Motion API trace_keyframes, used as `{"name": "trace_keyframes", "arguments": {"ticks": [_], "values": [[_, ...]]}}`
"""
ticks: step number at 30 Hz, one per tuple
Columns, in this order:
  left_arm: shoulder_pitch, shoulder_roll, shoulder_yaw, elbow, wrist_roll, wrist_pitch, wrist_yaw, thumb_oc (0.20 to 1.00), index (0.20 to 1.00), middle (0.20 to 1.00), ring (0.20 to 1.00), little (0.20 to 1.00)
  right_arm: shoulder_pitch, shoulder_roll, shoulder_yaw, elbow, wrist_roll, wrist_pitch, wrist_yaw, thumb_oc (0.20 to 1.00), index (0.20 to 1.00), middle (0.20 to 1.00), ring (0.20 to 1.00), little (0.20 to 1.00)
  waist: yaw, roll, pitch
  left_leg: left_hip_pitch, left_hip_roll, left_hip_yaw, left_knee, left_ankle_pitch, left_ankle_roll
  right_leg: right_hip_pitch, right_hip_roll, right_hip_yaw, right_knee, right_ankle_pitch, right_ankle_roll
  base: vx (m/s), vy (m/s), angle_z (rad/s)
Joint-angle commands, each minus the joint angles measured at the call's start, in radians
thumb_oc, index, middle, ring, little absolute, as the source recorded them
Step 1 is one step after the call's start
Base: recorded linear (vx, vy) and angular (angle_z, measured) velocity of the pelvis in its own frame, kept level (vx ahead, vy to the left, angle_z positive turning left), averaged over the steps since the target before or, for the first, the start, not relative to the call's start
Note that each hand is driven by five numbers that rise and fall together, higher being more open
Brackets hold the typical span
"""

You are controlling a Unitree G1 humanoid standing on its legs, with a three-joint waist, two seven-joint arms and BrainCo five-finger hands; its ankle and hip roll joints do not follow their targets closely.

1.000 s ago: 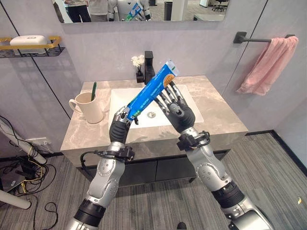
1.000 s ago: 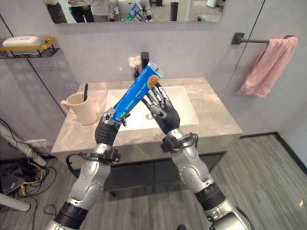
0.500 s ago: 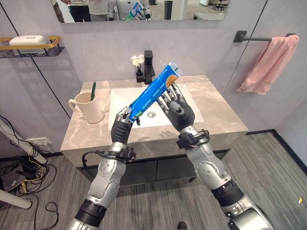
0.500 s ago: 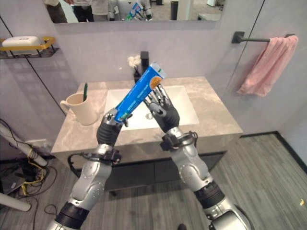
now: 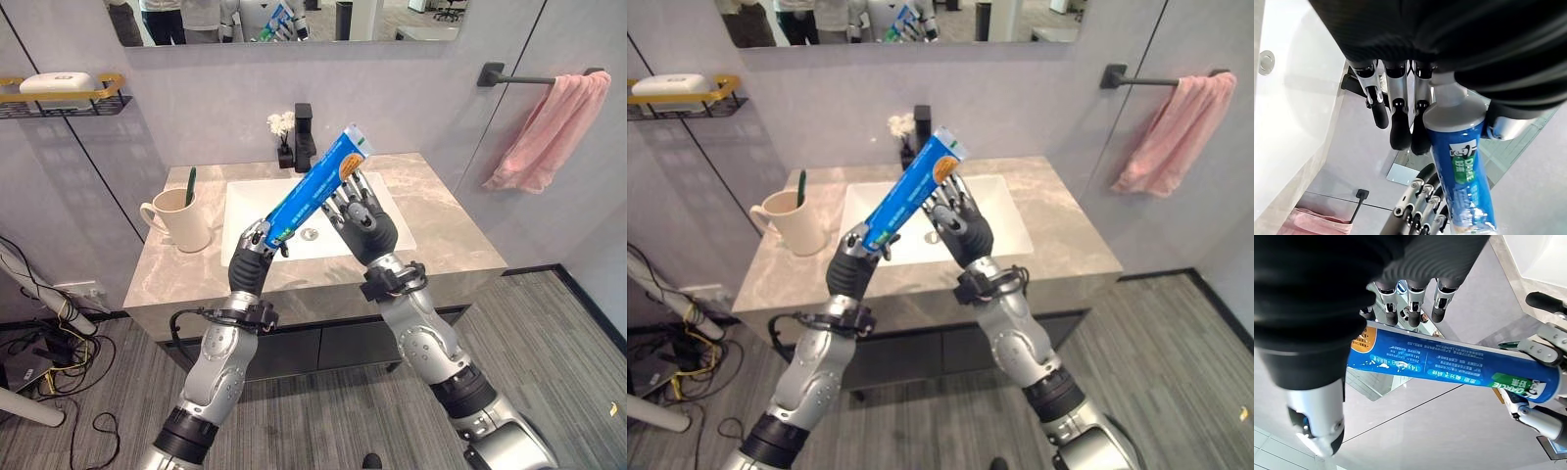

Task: Put brush and paste in cup on sink, flatten towel.

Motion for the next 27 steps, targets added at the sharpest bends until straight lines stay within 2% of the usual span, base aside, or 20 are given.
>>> {"name": "trace_keyframes", "arguments": {"ticks": [1, 11, 23, 24, 25, 26, 27], "values": [[-0.095, 0.023, -0.023, -0.021, -0.018, -0.044, -0.034, 0.200, 0.200, 0.200, 0.200, 0.200, -0.135, 0.059, -0.037, 0.025, 0.015, -0.042, 0.010, 1.000, 1.000, 1.000, 1.000, 1.000, 0.019, -0.039, 0.013, 0.007, 0.033, -0.083, 0.006, -0.099, -0.031, 0.099, -0.074, -0.037, 0.011, -0.169, 0.076, 0.00, 0.000, 0.00], [-0.107, 0.028, -0.040, -0.024, -0.035, -0.031, -0.055, 0.200, 0.200, 0.200, 0.200, 0.200, -0.144, 0.080, -0.041, 0.055, 0.085, -0.043, 0.015, 1.000, 1.000, 1.000, 1.000, 1.000, 0.018, -0.038, 0.014, 0.006, 0.033, -0.083, 0.006, -0.099, -0.032, 0.099, -0.075, -0.039, 0.011, -0.170, 0.077, 0.00, 0.000, 0.00], [-0.096, 0.028, -0.038, -0.028, -0.034, -0.029, -0.058, 0.200, 0.200, 0.200, 0.200, 0.200, -0.137, 0.077, -0.047, 0.045, 0.071, -0.041, 0.012, 1.000, 1.000, 1.000, 1.000, 1.000, 0.017, -0.041, 0.016, 0.007, 0.033, -0.082, 0.006, -0.101, -0.032, 0.097, -0.075, -0.038, 0.011, -0.169, 0.077, 0.00, 0.000, 0.00], [-0.095, 0.030, -0.035, -0.030, -0.030, -0.030, -0.056, 0.200, 0.200, 0.200, 0.200, 0.200, -0.136, 0.077, -0.048, 0.042, 0.068, -0.042, 0.010, 0.573, 0.573, 0.573, 0.573, 0.573, 0.017, -0.041, 0.016, 0.008, 0.033, -0.082, 0.006, -0.102, -0.032, 0.098, -0.074, -0.037, 0.011, -0.171, 0.077, 0.00, 0.000, 0.00], [-0.092, 0.029, -0.031, -0.029, -0.030, -0.031, -0.054, 0.200, 0.200, 0.200, 0.200, 0.200, -0.132, 0.075, -0.049, 0.038, 0.062, -0.043, 0.010, 0.404, 0.404, 0.404, 0.404, 0.404, 0.017, -0.041, 0.016, 0.008, 0.034, -0.083, 0.006, -0.102, -0.032, 0.099, -0.074, -0.037, 0.011, -0.171, 0.077, 0.00, 0.000, 0.00], [-0.089, 0.028, -0.030, -0.031, -0.028, -0.031, -0.051, 0.200, 0.200, 0.200, 0.200, 0.200, -0.131, 0.074, -0.049, 0.037, 0.062, -0.043, 0.008, 0.285, 0.285, 0.285, 0.285, 0.285, 0.017, -0.040, 0.015, 0.010, 0.035, -0.082, 0.006, -0.103, -0.032, 0.100, -0.073, -0.037, 0.011, -0.172, 0.076, 0.00, 0.000, 0.00], [-0.089, 0.028, -0.030, -0.031, -0.028, -0.031, -0.052, 0.200, 0.200, 0.200, 0.200, 0.200, -0.130, 0.074, -0.050, 0.036, 0.060, -0.044, 0.008, 0.200, 0.200, 0.200, 0.200, 0.200, 0.017, -0.040, 0.015, 0.011, 0.035, -0.083, 0.006, -0.103, -0.032, 0.101, -0.073, -0.038, 0.011, -0.172, 0.076, 0.00, 0.000, 0.00]]}}
